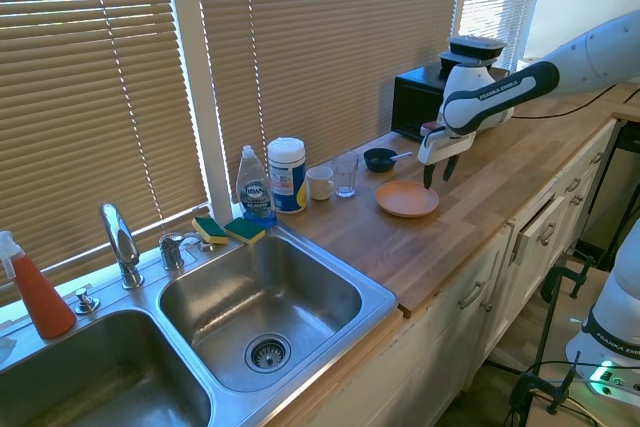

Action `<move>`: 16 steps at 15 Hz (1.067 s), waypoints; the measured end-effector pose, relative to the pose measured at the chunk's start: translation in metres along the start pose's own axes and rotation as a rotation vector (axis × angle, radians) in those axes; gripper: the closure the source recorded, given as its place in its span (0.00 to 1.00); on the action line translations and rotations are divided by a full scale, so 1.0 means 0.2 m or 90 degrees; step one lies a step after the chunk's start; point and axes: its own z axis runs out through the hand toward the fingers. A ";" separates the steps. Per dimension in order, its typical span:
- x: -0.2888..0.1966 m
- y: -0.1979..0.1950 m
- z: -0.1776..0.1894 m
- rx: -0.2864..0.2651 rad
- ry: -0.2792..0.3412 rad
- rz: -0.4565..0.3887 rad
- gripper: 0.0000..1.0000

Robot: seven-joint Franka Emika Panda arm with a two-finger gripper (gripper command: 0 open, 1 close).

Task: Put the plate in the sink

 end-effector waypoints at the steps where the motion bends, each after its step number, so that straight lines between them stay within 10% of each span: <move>1: 0.06 0.01 0.04 0.000 -0.002 0.009 0.00; 16: 0.38 -0.15 0.36 0.079 -0.055 -0.088 0.00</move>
